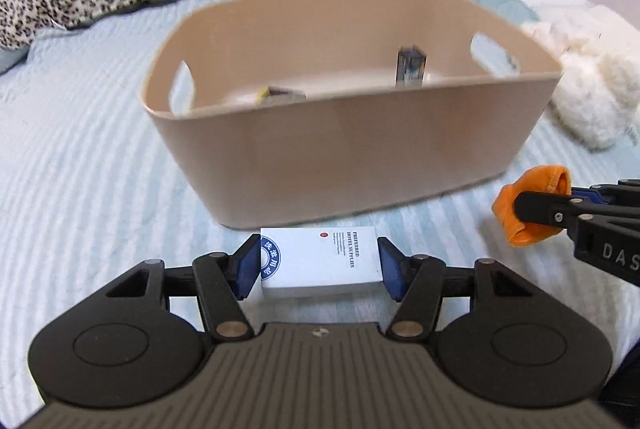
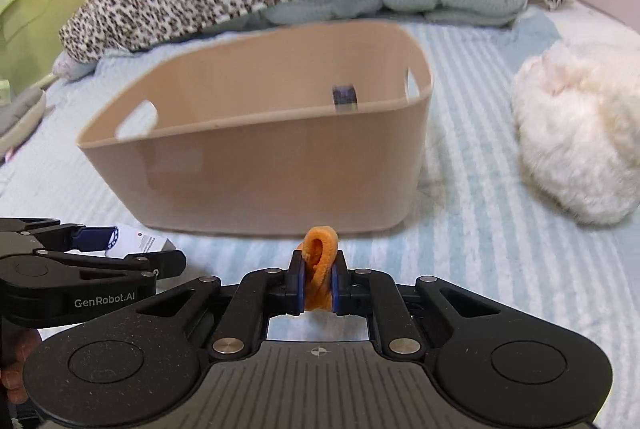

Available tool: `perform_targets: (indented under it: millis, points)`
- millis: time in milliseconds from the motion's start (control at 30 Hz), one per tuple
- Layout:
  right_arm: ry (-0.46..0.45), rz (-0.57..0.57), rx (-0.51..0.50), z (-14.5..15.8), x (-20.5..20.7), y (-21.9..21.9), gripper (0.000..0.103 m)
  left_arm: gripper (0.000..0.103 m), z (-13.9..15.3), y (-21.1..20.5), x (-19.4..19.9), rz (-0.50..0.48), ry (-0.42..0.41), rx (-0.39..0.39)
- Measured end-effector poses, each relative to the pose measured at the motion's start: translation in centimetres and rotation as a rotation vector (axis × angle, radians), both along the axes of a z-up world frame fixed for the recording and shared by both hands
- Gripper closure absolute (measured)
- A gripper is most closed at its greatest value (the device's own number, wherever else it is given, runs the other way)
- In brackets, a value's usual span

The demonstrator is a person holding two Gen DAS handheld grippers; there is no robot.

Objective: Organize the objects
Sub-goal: 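Drop white medicine box with left tool while right tool drops orange item in basket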

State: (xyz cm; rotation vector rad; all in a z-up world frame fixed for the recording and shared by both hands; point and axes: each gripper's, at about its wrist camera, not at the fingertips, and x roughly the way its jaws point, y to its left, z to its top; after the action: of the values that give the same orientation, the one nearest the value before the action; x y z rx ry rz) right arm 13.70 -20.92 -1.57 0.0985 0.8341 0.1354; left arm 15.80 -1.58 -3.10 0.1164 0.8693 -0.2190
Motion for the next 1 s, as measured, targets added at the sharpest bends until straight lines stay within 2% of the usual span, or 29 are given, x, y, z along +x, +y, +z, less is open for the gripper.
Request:
perform_targets:
  millis: [167,333,433,567,667,767,1000]
  points:
    - [-0.101,0.011,0.003,4.1,-1.2,0.2,0.092,0.041,3.9,0.4,-0.9,0.006,-0.110,-0.024]
    - [-0.202,0.015,0.015,7.8,-0.9,0.4,0.092,0.041,7.8,0.5,0.0,0.019,-0.201,-0.041]
    - [-0.250,0.014,0.017,9.3,-0.1,0.6,0.092,0.041,9.1,0.5,1.2,0.051,-0.258,-0.021]
    - [-0.291,0.006,0.010,10.3,1.6,0.6,0.092,0.041,9.7,0.0,3.5,0.066,-0.280,0.000]
    - [-0.304,-0.003,0.012,10.4,3.3,0.6,0.092,0.041,9.2,-0.4,5.4,0.080,-0.275,0.018]
    - [-0.307,-0.009,-0.009,9.9,5.1,0.9,0.092,0.041,8.1,-0.8,7.5,0.090,-0.235,0.020]
    - [-0.227,0.005,-0.084,6.4,9.0,2.3,0.092,0.041,4.5,-2.0,11.7,0.096,-0.113,0.048]
